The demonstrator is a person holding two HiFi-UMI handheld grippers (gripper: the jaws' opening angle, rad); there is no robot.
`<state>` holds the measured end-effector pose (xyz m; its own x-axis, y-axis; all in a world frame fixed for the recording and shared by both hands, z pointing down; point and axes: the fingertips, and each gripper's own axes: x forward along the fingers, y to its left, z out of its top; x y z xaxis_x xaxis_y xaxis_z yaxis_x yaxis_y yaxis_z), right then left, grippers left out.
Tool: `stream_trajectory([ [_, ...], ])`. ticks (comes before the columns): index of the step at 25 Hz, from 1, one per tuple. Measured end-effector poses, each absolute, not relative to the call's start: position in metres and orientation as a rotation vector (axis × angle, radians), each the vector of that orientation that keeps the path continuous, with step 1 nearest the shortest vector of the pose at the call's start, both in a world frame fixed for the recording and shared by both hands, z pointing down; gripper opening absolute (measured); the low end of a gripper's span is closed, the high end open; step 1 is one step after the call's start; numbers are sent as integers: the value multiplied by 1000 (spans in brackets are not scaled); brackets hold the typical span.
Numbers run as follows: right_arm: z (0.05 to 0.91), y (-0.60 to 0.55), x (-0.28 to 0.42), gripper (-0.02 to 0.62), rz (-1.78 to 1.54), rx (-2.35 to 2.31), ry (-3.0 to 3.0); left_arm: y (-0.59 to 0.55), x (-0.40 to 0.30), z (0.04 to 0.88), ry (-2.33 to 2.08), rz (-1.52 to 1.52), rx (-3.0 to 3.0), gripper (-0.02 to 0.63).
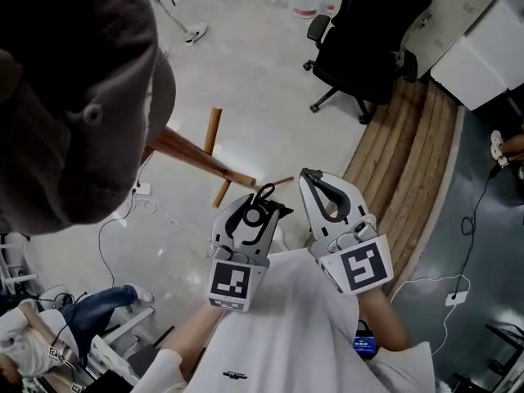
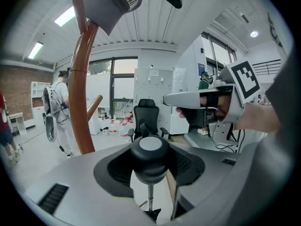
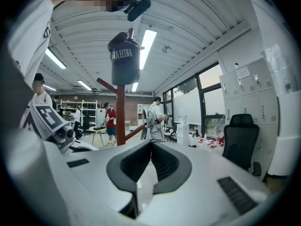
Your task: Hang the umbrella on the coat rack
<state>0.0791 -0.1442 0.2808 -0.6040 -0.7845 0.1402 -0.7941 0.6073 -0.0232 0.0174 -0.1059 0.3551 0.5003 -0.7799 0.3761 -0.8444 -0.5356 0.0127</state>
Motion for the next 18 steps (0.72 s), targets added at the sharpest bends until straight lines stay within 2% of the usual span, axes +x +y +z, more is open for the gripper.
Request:
stream_trajectory([
  [18, 322, -173, 76, 6, 302, 1330, -2753, -147, -26, 450, -1603, 632, 2265, 201],
])
